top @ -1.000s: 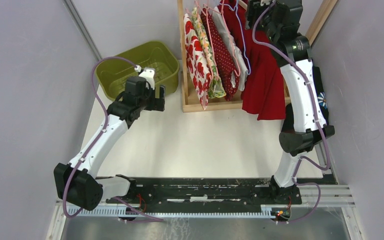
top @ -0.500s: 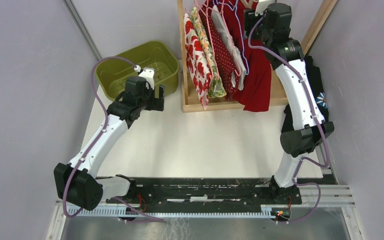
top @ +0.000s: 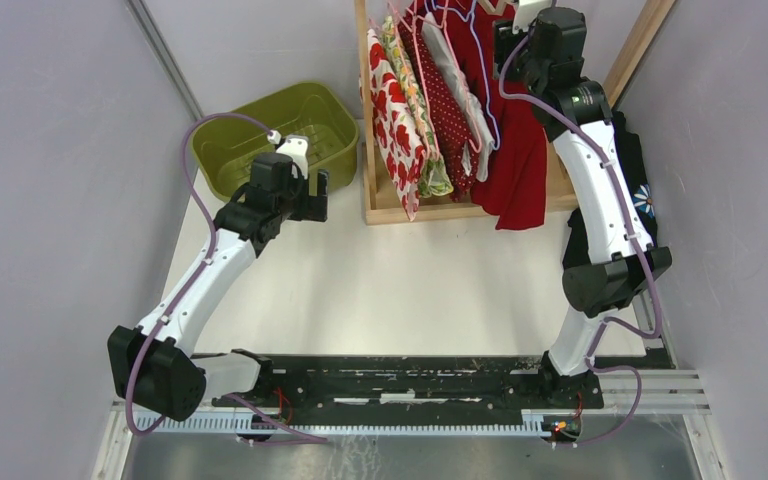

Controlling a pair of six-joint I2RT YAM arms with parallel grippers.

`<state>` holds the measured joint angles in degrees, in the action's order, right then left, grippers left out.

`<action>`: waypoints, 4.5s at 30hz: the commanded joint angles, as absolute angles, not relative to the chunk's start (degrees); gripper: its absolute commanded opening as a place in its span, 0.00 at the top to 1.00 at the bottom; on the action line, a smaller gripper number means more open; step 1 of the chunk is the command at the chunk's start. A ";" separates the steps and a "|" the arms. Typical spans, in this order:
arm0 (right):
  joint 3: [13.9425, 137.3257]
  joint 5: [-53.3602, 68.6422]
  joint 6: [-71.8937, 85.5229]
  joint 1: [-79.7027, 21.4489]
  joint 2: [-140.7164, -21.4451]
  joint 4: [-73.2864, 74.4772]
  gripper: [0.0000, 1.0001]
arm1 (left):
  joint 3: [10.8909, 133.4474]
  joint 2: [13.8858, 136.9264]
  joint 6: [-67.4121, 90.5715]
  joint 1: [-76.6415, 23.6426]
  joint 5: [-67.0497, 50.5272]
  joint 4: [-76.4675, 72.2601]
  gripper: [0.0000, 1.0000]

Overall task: Remove the skirt from the hanger
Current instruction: Pick up the hanger from the clothesline.

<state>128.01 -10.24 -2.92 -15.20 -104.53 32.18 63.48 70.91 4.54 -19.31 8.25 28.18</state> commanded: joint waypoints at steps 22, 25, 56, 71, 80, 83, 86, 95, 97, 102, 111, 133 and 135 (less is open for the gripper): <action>132.28 -13.80 -2.49 -14.38 -106.65 35.93 0.99 | 63.64 66.09 1.49 -19.24 13.08 27.95 0.00; 132.85 -14.03 -0.94 -13.62 -107.55 37.46 0.99 | 63.55 65.47 1.66 -19.24 13.06 28.01 0.00; 141.31 -11.03 3.51 -13.71 -106.99 52.84 0.99 | 60.64 61.24 0.62 -19.20 13.98 27.82 0.00; 141.89 -13.02 5.83 -13.72 -105.99 54.69 0.47 | 59.88 59.95 1.63 -19.25 14.39 28.31 0.00; 135.61 -13.13 5.05 -13.71 -100.99 54.67 0.38 | 58.79 59.81 2.02 -19.25 14.23 28.11 0.00; 135.97 -12.39 5.33 -13.71 -101.97 54.86 0.38 | 58.95 59.56 1.78 -19.18 14.60 28.20 0.00; 136.67 -11.81 6.01 -13.71 -103.13 55.49 0.39 | 58.93 59.12 1.71 -19.25 15.17 28.54 0.01; 135.70 -11.58 6.02 -13.67 -106.77 55.37 0.46 | 58.89 58.46 1.43 -19.25 16.10 29.09 0.01; 136.72 -11.58 6.11 -13.71 -107.58 55.31 0.52 | 58.89 58.36 1.21 -19.30 16.56 29.33 0.01; 137.89 -11.84 5.92 -13.67 -108.19 54.78 0.83 | 58.64 57.93 1.04 -19.25 17.79 29.62 0.01; 137.56 -12.12 5.05 -13.70 -103.98 53.70 0.99 | 58.36 58.35 1.73 -19.24 17.34 29.09 0.01; 139.74 -15.39 2.53 -14.45 -95.99 43.38 0.99 | 59.33 59.70 1.13 -19.25 16.11 28.06 0.01; 140.23 -15.37 2.57 -14.66 -96.32 43.45 0.99 | 59.28 59.68 1.14 -19.28 16.38 28.13 0.01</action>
<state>136.29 -13.69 2.94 -14.15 -98.41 55.42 58.19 59.99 3.11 -19.31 16.34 30.26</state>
